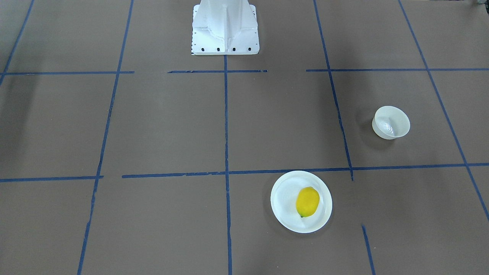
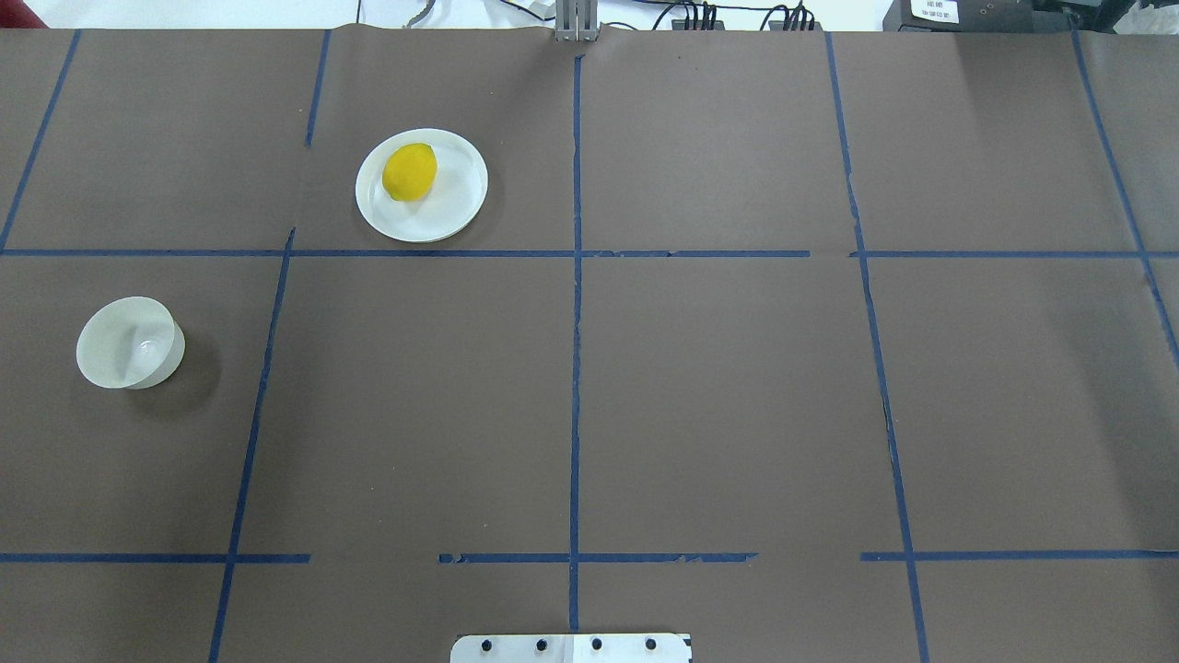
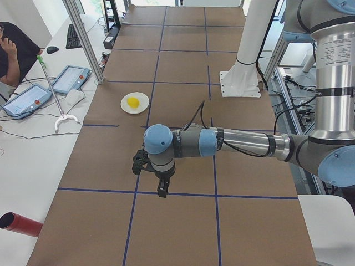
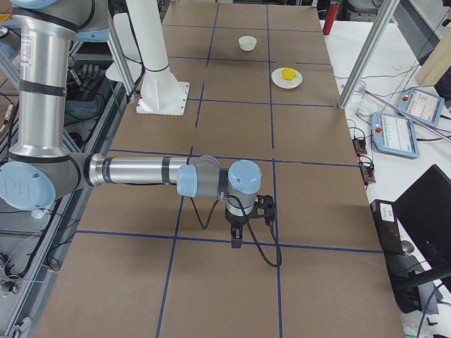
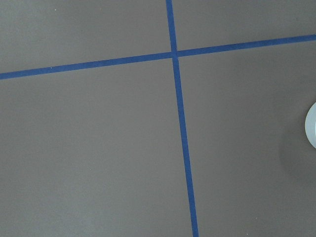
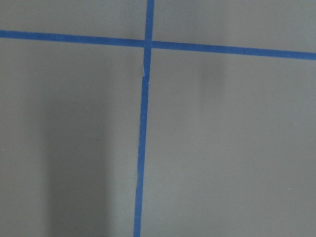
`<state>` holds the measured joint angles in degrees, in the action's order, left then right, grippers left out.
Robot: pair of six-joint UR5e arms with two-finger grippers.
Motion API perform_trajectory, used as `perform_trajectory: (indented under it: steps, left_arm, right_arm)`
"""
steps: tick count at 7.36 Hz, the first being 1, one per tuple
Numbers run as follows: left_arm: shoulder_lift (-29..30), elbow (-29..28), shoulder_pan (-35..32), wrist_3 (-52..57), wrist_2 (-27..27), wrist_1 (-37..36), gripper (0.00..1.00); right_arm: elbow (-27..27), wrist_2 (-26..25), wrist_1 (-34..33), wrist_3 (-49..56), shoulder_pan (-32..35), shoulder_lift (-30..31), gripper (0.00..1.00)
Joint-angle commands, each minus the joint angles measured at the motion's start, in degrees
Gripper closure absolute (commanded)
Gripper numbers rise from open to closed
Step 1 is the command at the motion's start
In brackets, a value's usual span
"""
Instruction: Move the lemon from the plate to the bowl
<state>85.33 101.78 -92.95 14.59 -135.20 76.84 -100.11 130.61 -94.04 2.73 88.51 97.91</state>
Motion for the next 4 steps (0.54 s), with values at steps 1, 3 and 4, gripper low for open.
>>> perform_trajectory:
  steps: [1, 3, 4]
  left_arm:
    - [0.0, 0.4, 0.5, 0.3, -0.1, 2.2, 0.0]
    - [1.8, 1.0, 6.7, -9.5, -8.6, 11.3, 0.0]
    - [6.1, 0.7, 14.6, -15.8, -8.6, 13.7, 0.0]
  right_arm:
    - [0.0, 0.0, 0.0, 0.0, 0.0, 0.0, 0.0]
    - [0.0, 0.0, 0.0, 0.0, 0.0, 0.0, 0.0]
    - [0.0, 0.0, 0.0, 0.0, 0.0, 0.0, 0.0]
